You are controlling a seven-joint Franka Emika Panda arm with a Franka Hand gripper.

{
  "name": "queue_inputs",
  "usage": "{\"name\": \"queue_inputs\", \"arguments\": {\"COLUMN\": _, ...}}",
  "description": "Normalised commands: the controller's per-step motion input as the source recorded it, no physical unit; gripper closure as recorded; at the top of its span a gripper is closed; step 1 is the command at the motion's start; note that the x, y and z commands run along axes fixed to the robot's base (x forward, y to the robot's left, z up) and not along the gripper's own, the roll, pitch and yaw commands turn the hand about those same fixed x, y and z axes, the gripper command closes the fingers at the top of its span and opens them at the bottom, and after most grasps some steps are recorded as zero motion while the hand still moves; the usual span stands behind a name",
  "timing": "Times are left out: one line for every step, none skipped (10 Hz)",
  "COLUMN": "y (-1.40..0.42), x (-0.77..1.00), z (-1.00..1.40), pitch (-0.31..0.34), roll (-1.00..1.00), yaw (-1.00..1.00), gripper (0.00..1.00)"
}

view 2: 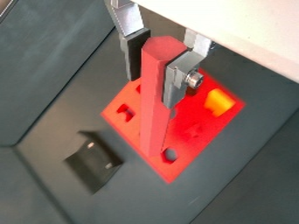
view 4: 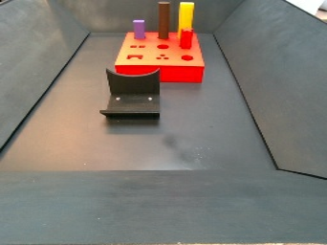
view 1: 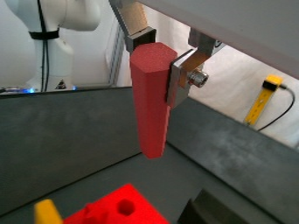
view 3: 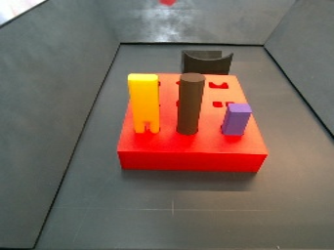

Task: Pick up the hexagon object. Move up. Place the hexagon object on the fixture. Regrasp the hexagon object. Move to above the board. Insert the hexagon object.
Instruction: Move to above the board, then insert the hexagon object.

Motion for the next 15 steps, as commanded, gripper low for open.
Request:
{"name": "queue_inputs", "arguments": {"y": -0.12, "x": -0.31, "z": 0.04, "pitch": -0.200, "roll": -1.00, "yaw": -0.01, "gripper": 1.00}}
{"name": "queue_inputs", "arguments": {"y": -0.06, "x": -0.19, "z": 0.02, "pitch": -0.199, "roll": -1.00, "yaw": -0.03, "gripper": 1.00}}
{"name": "queue_inputs", "arguments": {"y": -0.01, "x": -0.12, "z": 0.00, "pitch": -0.202, "roll": -1.00, "yaw": -0.04, "gripper": 1.00}}
{"name": "queue_inputs", "arguments": {"y": 0.01, "x": -0.08, "z": 0.00, "pitch": -0.201, "roll": -1.00, "yaw": -0.05, "gripper": 1.00}}
{"name": "queue_inputs", "arguments": {"y": 0.03, "x": -0.06, "z": 0.00, "pitch": -0.197, "roll": -0.94, "yaw": -0.05, "gripper": 1.00}}
{"name": "queue_inputs", "arguments": {"y": 0.03, "x": -0.06, "z": 0.00, "pitch": -0.174, "roll": -0.79, "yaw": -0.05, "gripper": 1.00}}
{"name": "queue_inputs", "arguments": {"y": 0.03, "x": -0.06, "z": 0.00, "pitch": -0.136, "roll": -0.56, "yaw": -0.03, "gripper": 1.00}}
{"name": "queue_inputs", "arguments": {"y": 0.01, "x": -0.04, "z": 0.00, "pitch": -0.083, "roll": -0.32, "yaw": -0.02, "gripper": 1.00}}
{"name": "queue_inputs", "arguments": {"y": 0.02, "x": 0.00, "z": 0.00, "pitch": 0.000, "roll": 0.00, "yaw": 0.00, "gripper": 1.00}}
{"name": "queue_inputs", "arguments": {"y": 0.05, "x": 0.00, "z": -0.07, "pitch": 0.000, "roll": 0.06, "yaw": 0.20, "gripper": 1.00}}
{"name": "queue_inputs", "arguments": {"y": 0.58, "x": 0.00, "z": -0.01, "pitch": 0.000, "roll": 0.00, "yaw": 0.38, "gripper": 1.00}}
{"name": "queue_inputs", "arguments": {"y": 0.76, "x": -0.16, "z": -0.06, "pitch": 0.000, "roll": 0.00, "yaw": 0.47, "gripper": 1.00}}
{"name": "queue_inputs", "arguments": {"y": 0.88, "x": 0.00, "z": -0.29, "pitch": 0.000, "roll": -0.11, "yaw": 0.00, "gripper": 1.00}}
{"name": "queue_inputs", "arguments": {"y": 0.61, "x": 0.00, "z": -0.38, "pitch": 0.000, "roll": -0.13, "yaw": -0.25, "gripper": 1.00}}
{"name": "queue_inputs", "arguments": {"y": 0.42, "x": 0.00, "z": -0.48, "pitch": 0.000, "roll": -0.17, "yaw": -0.41, "gripper": 1.00}}
